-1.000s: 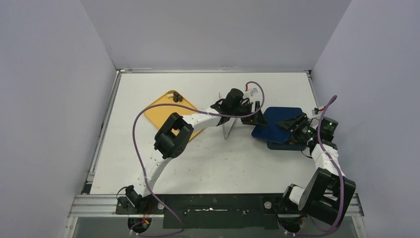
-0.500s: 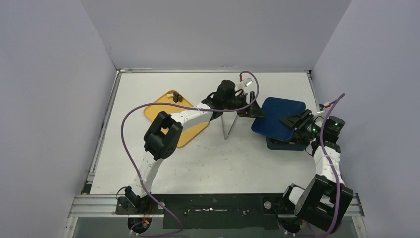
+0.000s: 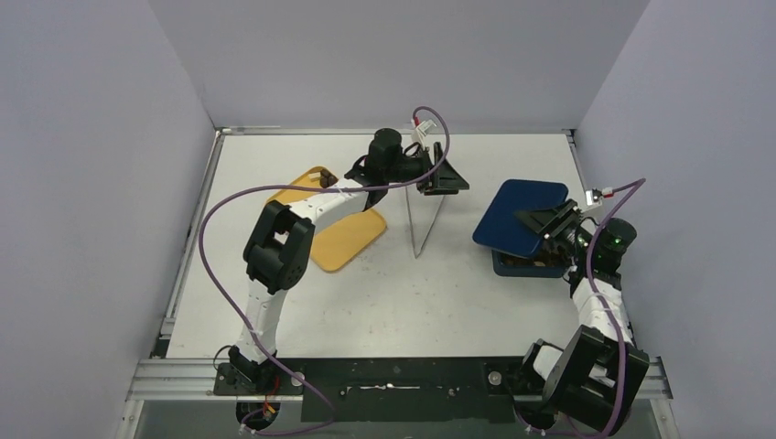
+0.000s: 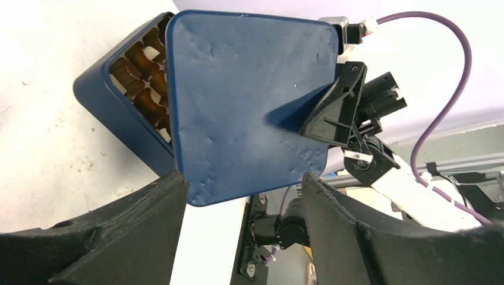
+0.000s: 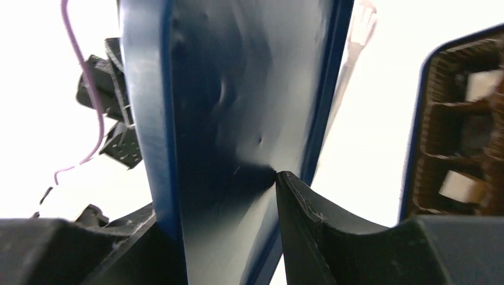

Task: Pack the chocolate
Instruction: Pick up the box lid from the packing box.

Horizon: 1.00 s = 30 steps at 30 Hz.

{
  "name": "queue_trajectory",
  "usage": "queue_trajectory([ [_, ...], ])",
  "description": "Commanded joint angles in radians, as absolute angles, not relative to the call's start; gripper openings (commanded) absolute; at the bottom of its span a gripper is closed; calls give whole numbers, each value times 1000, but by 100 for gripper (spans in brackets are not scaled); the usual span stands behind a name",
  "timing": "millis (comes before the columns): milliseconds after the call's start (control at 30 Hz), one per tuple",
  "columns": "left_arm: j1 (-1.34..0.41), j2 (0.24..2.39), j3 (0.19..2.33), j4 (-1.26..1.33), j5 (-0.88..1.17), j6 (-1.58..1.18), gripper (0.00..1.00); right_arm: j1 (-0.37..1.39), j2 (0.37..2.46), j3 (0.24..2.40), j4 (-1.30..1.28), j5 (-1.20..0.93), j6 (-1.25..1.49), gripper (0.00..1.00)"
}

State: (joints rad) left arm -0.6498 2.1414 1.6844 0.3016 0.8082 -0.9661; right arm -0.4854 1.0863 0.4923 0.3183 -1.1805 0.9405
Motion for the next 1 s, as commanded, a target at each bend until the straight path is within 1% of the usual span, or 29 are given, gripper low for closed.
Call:
queue_trajectory([
  [0, -661, 2116, 1685, 443, 874, -1047, 67, -446, 1042, 466, 704, -1262, 1168, 16],
  [67, -662, 2116, 1672, 468, 884, -1067, 67, -415, 1047, 462, 813, -1264, 1255, 16],
  [133, -663, 2117, 1661, 506, 895, -1098, 67, -381, 1054, 466, 868, -1256, 1304, 17],
  [300, -675, 2139, 1637, 710, 939, -1258, 67, -312, 1069, 462, 1024, -1223, 1432, 18],
  [433, -678, 2131, 1615, 697, 935, -1237, 67, -306, 1091, 450, 1163, -1215, 1531, 18],
  [533, -672, 2120, 1593, 698, 934, -1233, 67, -305, 1093, 442, 1192, -1216, 1551, 18],
  [733, -625, 2068, 1582, 523, 889, -1092, 68, -307, 1075, 452, 1126, -1220, 1512, 18],
  [800, -614, 2042, 1603, 408, 853, -1006, 68, -307, 1065, 463, 1085, -1219, 1487, 18],
  [900, -612, 2021, 1673, 143, 766, -827, 68, -307, 1053, 481, 1047, -1220, 1467, 19],
  [967, -614, 2019, 1677, 108, 755, -808, 69, -305, 1049, 488, 1040, -1221, 1469, 19],
])
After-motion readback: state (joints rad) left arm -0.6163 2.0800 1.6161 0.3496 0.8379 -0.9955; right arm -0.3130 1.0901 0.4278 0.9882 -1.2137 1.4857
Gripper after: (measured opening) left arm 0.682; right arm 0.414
